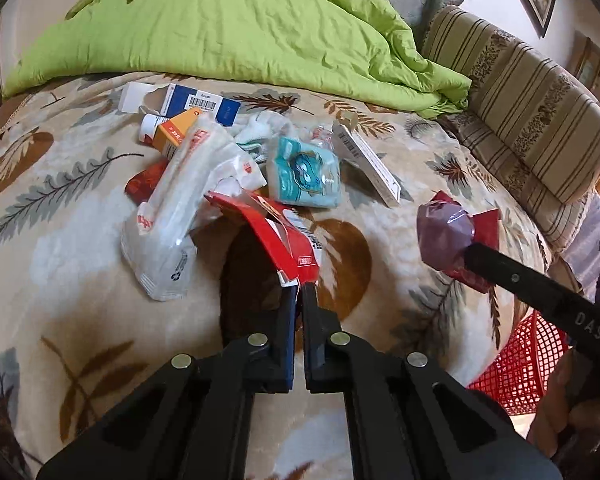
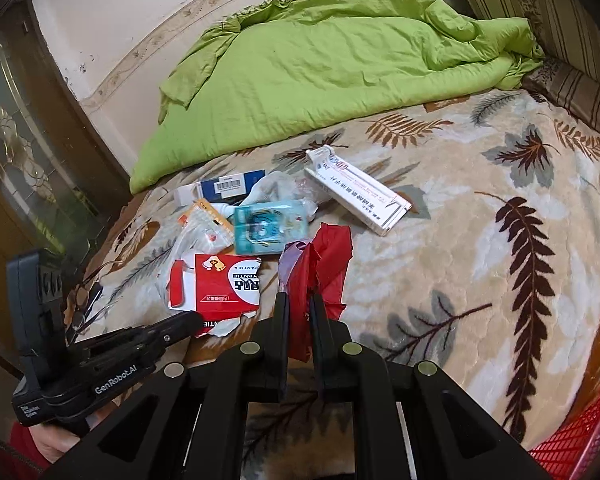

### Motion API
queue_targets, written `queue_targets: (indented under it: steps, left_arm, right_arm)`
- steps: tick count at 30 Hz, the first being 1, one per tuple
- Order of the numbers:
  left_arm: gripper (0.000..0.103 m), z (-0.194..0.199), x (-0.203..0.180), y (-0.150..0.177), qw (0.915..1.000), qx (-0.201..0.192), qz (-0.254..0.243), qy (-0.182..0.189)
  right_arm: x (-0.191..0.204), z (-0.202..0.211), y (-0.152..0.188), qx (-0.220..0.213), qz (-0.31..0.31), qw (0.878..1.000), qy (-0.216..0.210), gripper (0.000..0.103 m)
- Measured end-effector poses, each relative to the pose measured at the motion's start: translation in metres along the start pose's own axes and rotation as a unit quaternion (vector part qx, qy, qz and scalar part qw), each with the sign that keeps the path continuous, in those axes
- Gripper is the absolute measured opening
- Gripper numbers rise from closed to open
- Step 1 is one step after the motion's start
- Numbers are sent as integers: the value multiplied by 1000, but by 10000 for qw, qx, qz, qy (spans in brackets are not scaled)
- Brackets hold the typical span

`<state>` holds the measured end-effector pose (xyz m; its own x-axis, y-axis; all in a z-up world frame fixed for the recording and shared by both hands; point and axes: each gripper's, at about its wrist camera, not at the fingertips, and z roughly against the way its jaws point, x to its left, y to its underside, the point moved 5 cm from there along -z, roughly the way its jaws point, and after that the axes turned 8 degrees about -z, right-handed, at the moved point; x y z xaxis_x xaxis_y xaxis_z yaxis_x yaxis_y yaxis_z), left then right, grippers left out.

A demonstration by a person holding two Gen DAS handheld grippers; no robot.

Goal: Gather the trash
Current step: 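Grasp the red plastic bag with the right tool while the left grasps the red wrapper, then carry both items over the red basket and open both tools to drop them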

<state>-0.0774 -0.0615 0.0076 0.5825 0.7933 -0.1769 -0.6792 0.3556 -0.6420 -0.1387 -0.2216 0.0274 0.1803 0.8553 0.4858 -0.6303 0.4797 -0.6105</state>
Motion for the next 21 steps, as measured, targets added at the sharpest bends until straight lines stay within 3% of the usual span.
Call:
queue_targets:
  steps: [8, 15, 21]
  left_arm:
    - [7, -17, 9, -12, 9984, 249, 498, -107]
    - [5, -26, -2, -22, 9987, 28, 412, -304]
    - [2, -2, -32, -19, 9997, -205, -40, -125]
  right_arm:
    - [0, 4, 5, 55, 60, 9999, -121, 11]
    - [-17, 15, 9, 80, -60, 9999, -99, 11]
    - [-25, 32, 14, 33, -112, 9999, -102, 11]
